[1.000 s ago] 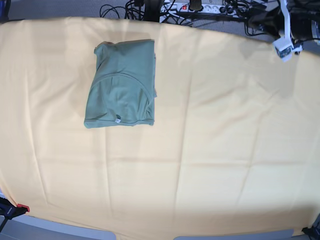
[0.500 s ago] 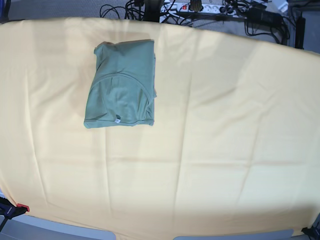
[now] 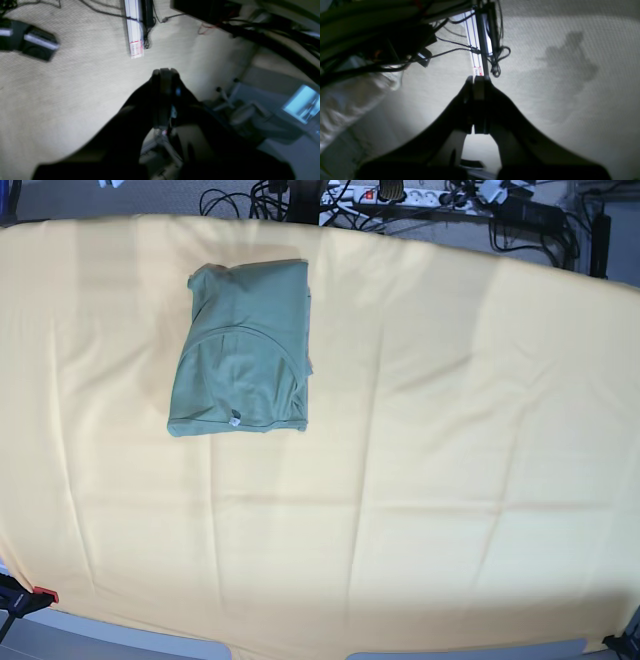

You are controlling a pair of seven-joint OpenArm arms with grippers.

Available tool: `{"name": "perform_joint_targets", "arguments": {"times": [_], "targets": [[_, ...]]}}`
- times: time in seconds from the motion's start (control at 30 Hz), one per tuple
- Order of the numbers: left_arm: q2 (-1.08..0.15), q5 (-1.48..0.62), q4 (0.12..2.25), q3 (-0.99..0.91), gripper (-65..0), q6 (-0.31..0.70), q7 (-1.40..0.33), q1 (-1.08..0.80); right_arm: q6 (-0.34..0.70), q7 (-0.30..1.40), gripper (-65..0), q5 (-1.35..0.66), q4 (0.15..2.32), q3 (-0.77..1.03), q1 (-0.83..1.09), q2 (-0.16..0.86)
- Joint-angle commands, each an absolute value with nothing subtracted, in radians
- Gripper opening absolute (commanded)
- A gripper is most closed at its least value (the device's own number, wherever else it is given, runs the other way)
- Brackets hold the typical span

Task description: Fold the T-shirt properly

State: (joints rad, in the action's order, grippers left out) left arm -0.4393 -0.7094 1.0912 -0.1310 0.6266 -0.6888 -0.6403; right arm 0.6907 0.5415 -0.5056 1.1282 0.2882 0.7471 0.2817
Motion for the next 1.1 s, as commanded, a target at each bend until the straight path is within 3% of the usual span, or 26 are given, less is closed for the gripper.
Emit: {"name": "perform_joint_targets", "arguments": {"times": [0.0,0.1,0.17,0.4,0.5,0.63,1.07], "targets": [[-0.435,-0.694,1.061,-0.105,-65.0,0.635,-0.638,-0.620,0.698,0.498,-65.0,-0.476,1.086,0.271,0.738,0.295],[-0.402,-0.566,0.938,-0.020,-65.0,0.635,-0.477,-0.536,0.682,0.348,-65.0,-0.357,0.928,0.195,0.649,0.294],[-0.376,-0.457,0.859,0.035,-65.0,0.615,-0.364,-0.485,0.596,0.262,-65.0,-0.292,0.829,0.132,0.591,0.294],[-0.254,-0.242,0.658,0.198,-65.0,0.289,0.048,-0.401,0.305,0.051,-65.0,-0.140,0.643,-0.060,0.463,0.262],[-0.199,-0.212,0.622,0.261,-65.0,0.198,0.064,-0.384,0.227,0.044,-65.0,-0.122,0.638,-0.105,0.449,0.222],[-0.139,-0.214,0.612,0.321,-65.0,0.106,0.107,-0.372,0.212,0.034,-65.0,-0.117,0.638,-0.144,0.448,0.174],[-0.100,-0.244,0.613,0.368,-65.0,0.104,0.101,-0.331,0.173,-0.007,-65.0,-0.018,0.639,-0.146,0.438,0.139]]}}
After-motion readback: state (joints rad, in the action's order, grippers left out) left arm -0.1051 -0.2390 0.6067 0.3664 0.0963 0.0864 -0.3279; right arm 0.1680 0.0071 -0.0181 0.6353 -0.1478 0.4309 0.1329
